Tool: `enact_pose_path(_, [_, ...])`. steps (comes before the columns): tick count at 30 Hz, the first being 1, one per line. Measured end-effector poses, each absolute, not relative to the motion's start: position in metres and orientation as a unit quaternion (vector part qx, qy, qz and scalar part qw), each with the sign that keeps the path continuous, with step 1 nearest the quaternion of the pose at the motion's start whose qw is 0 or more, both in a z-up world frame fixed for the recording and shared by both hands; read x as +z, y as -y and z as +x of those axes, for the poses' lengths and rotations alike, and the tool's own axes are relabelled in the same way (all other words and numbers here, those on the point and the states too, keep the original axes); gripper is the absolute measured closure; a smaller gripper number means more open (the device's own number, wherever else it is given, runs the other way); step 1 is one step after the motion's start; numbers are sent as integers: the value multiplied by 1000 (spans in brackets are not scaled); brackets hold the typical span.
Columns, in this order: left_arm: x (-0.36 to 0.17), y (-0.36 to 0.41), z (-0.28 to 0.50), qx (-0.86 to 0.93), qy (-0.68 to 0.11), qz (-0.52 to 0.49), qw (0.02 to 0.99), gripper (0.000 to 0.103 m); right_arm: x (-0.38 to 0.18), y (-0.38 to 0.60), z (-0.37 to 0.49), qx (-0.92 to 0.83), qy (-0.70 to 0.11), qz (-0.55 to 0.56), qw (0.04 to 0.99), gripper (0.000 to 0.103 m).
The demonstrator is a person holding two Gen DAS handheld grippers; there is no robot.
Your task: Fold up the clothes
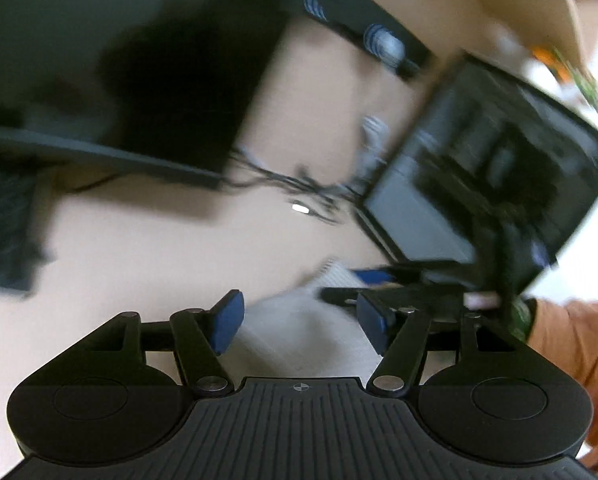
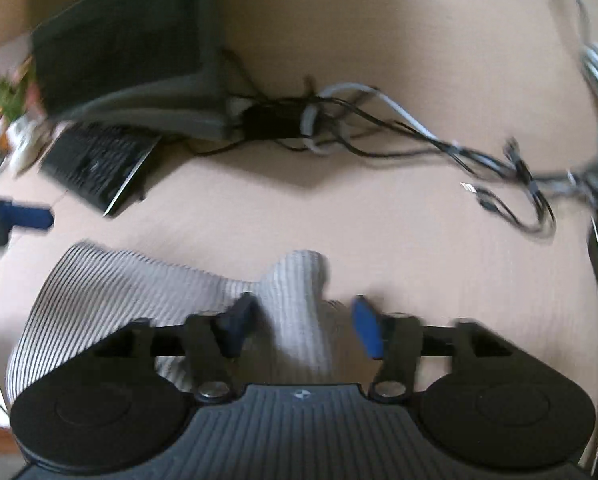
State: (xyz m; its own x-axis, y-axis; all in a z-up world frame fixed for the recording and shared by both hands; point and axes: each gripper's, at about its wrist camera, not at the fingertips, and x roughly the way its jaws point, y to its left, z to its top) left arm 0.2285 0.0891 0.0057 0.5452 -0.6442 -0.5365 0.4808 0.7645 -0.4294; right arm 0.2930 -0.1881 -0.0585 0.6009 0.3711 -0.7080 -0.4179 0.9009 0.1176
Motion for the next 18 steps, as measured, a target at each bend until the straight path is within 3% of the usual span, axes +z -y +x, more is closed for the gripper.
enact_pose_path(4, [-21,-56,252,-299,-390,-34,870,44,-54,198,286,188,-381,-14,905,22])
enact_pose_path(9, [-46,-59,270,-286,-419,-27,861,37,-53,194,280,149,-375,-42,914,6])
enact_pose_path(12, [-50,-60,275,-289,-422,-32,858,34,-60,189,281,130,-380,-62,914,10])
enact_pose_path(14, [-53,-60,278,-291,-426,-38,856,32,-65,185,282,117,-384,-75,913,26])
enact_pose_path(17, [-55,-58,279,-288,-429,-45,855,32,-71,180,283,98,-389,-95,911,25])
enact_pose_path(18, [-56,-57,280,-288,-429,-45,855,32,-74,180,285,91,-389,-93,912,18])
